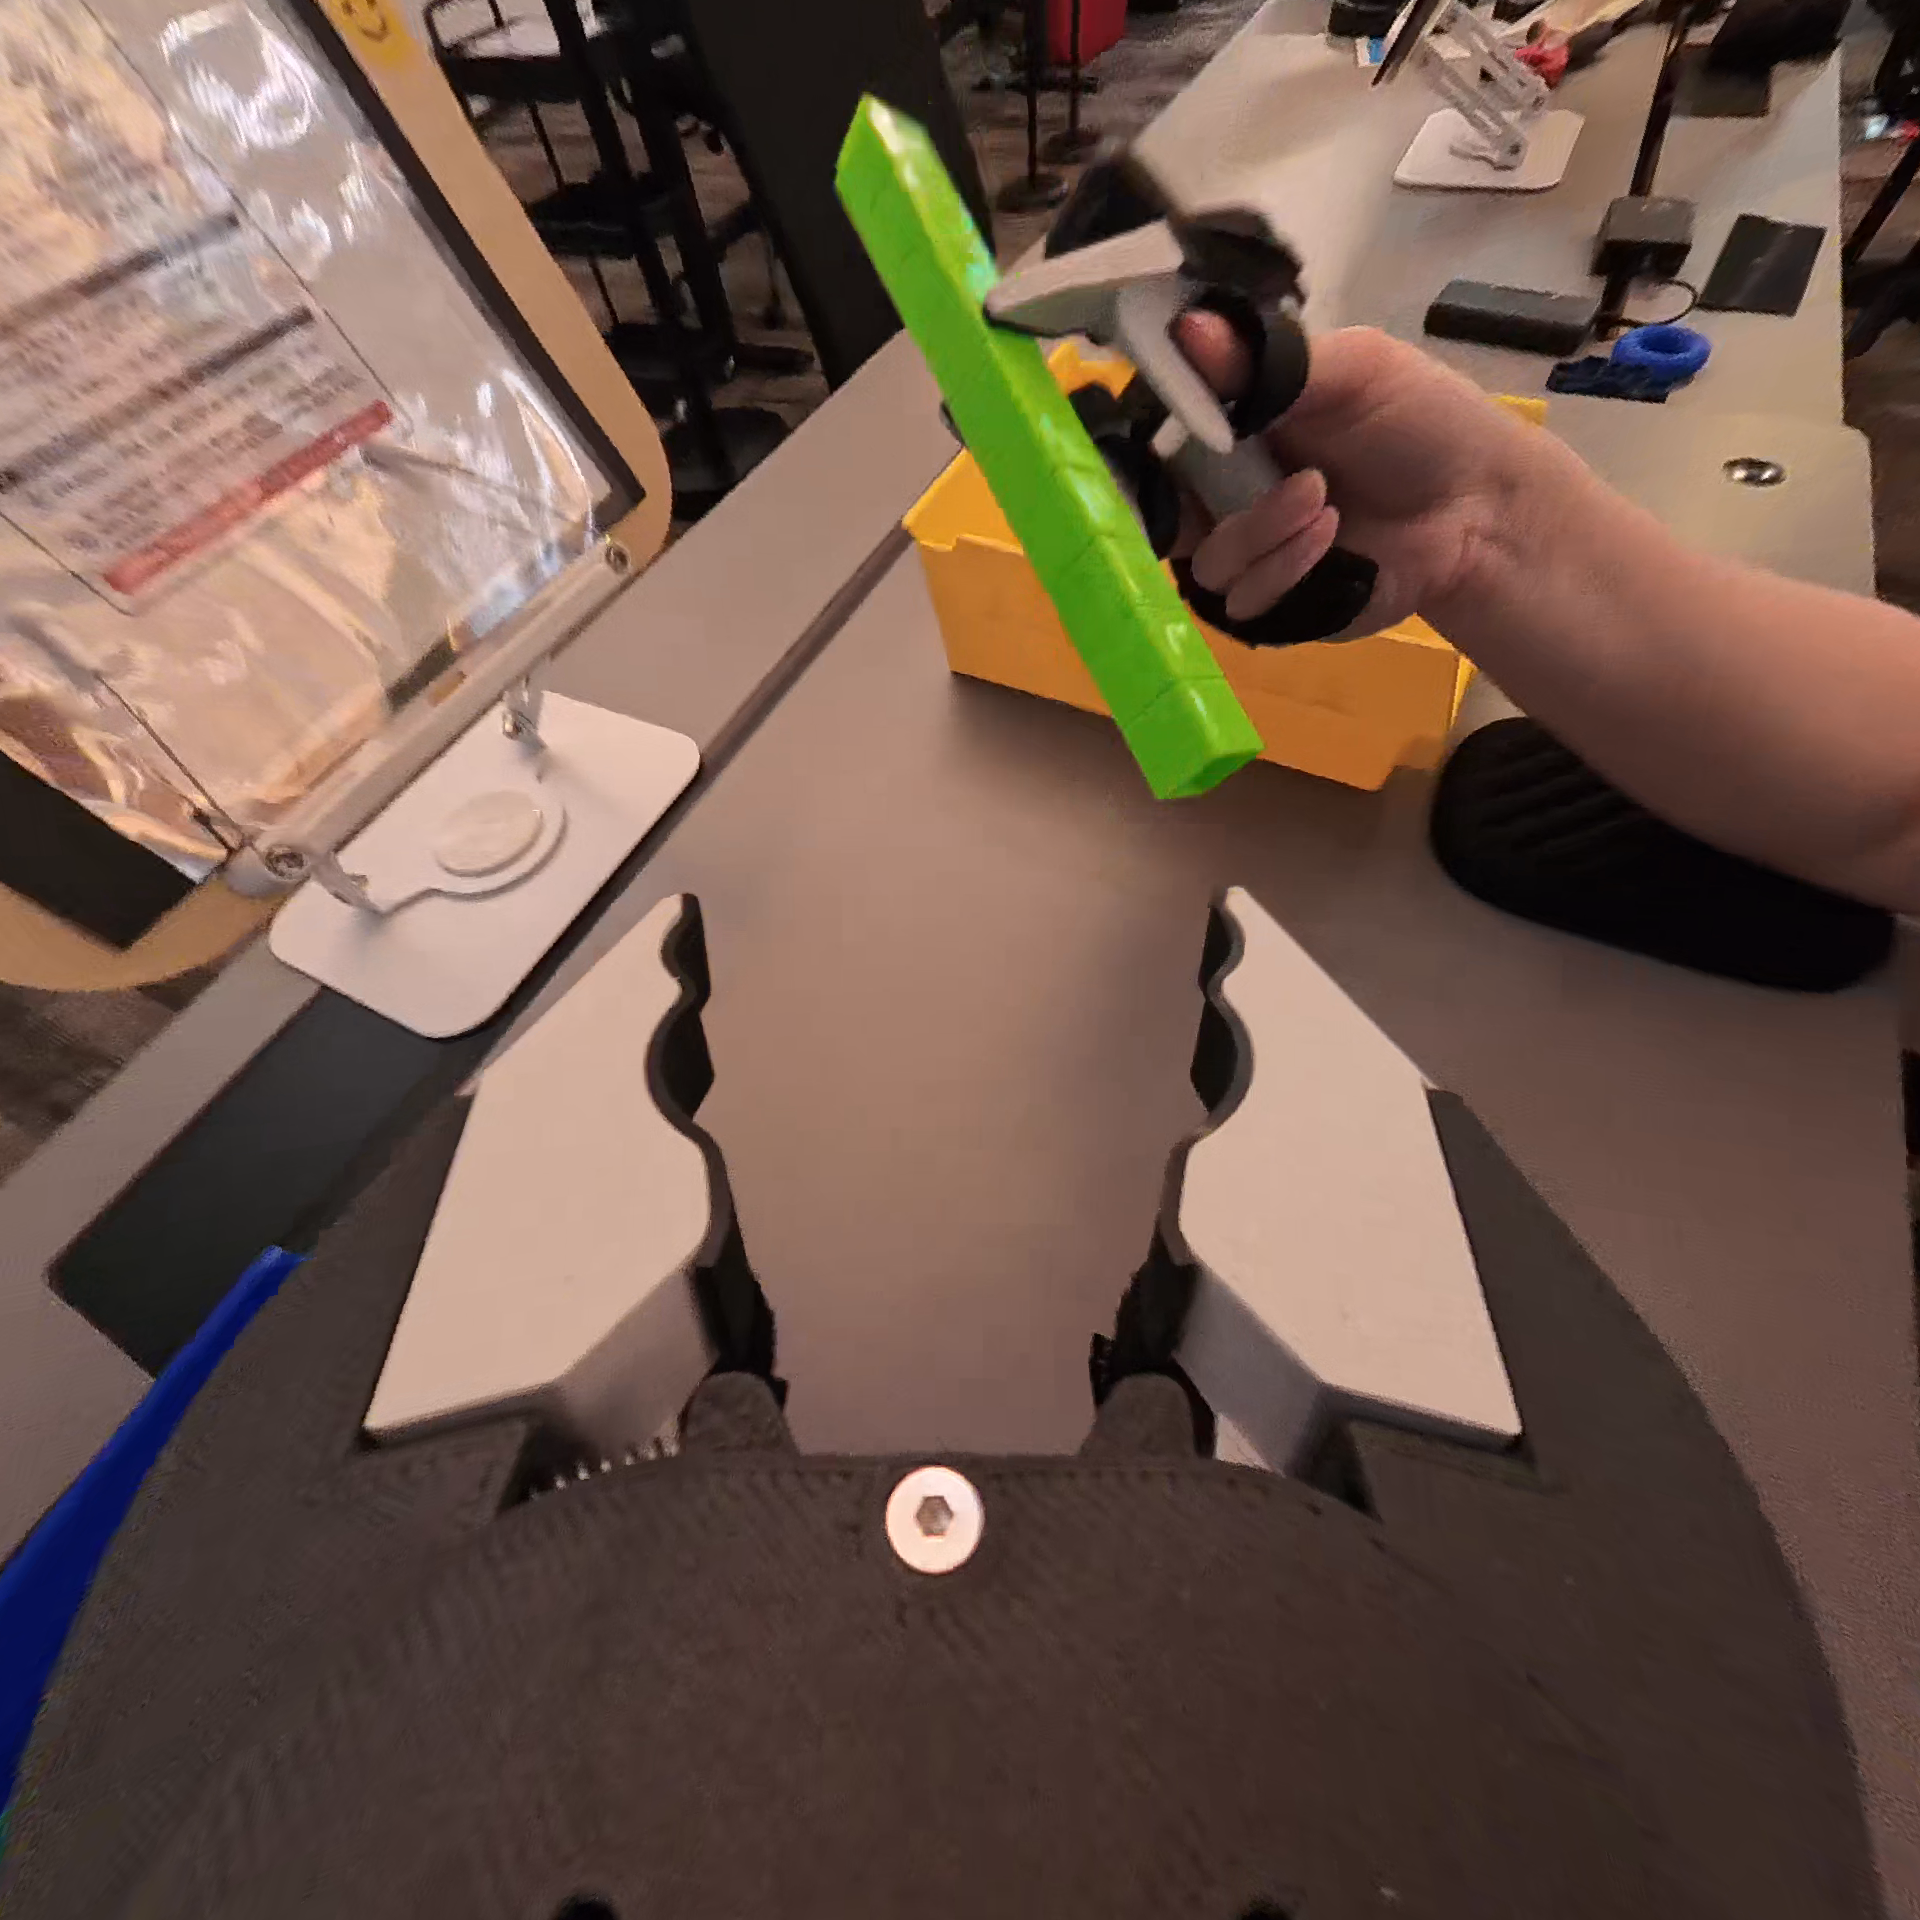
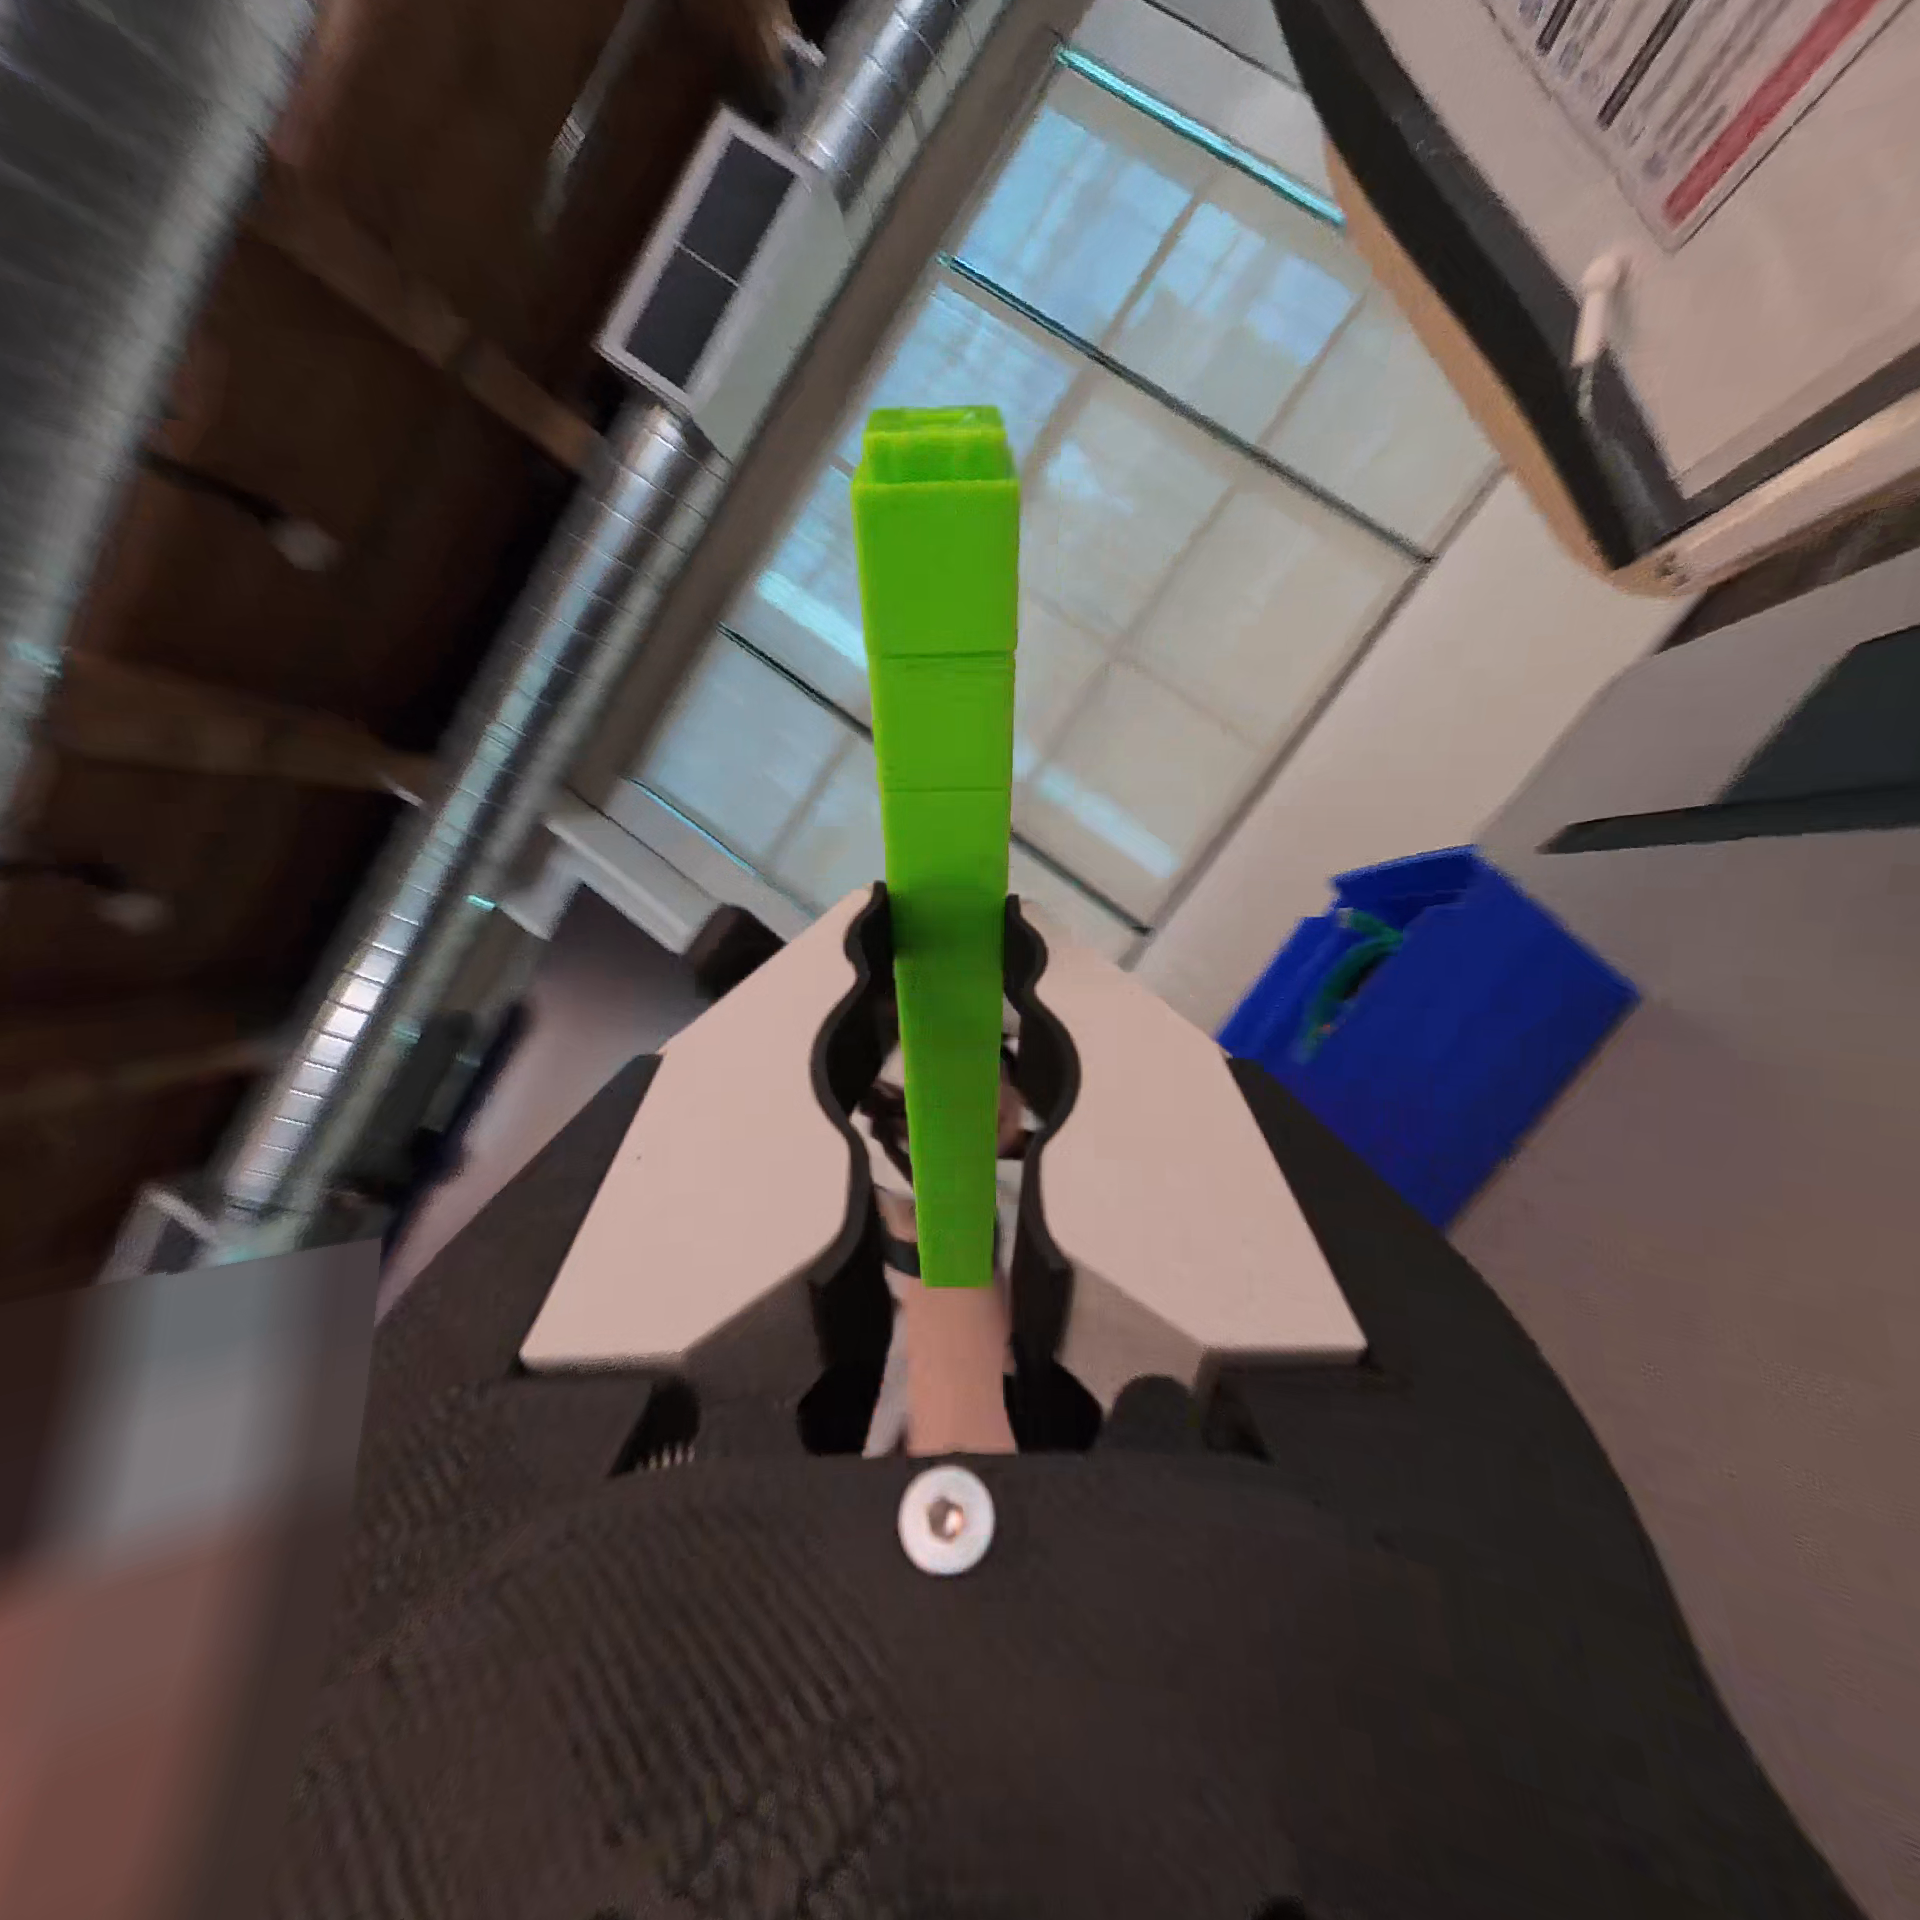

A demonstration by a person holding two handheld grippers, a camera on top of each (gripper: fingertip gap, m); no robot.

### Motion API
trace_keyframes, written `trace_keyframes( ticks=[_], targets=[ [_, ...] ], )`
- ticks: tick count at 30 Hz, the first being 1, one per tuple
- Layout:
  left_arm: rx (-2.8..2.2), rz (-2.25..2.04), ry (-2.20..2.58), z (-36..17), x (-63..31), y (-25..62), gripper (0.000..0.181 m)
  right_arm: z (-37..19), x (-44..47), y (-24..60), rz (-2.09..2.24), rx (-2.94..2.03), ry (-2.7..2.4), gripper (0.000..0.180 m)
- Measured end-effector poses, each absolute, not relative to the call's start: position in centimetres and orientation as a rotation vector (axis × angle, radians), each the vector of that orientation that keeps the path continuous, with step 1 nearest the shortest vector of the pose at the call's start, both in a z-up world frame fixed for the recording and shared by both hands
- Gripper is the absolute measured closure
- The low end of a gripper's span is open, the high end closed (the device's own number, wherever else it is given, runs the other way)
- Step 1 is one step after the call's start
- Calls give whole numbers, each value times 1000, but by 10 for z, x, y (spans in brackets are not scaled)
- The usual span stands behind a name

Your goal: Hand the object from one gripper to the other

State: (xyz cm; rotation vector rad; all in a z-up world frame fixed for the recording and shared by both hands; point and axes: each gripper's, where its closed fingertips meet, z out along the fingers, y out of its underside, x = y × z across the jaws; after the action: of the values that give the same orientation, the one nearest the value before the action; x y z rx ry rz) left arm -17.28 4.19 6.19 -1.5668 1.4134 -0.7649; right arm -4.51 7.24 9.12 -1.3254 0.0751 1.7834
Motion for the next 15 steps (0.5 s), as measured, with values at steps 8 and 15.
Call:
trace_keyframes(
  ticks=[8,15],
  targets=[
    [-1202,-841,1375,100,-125,1,63,103,-36,74,2051,-1009,346,161],
    [-1032,-595,1185,116,-104,6,97,119,-53,59,2159,-880,407,161]
  ],
)
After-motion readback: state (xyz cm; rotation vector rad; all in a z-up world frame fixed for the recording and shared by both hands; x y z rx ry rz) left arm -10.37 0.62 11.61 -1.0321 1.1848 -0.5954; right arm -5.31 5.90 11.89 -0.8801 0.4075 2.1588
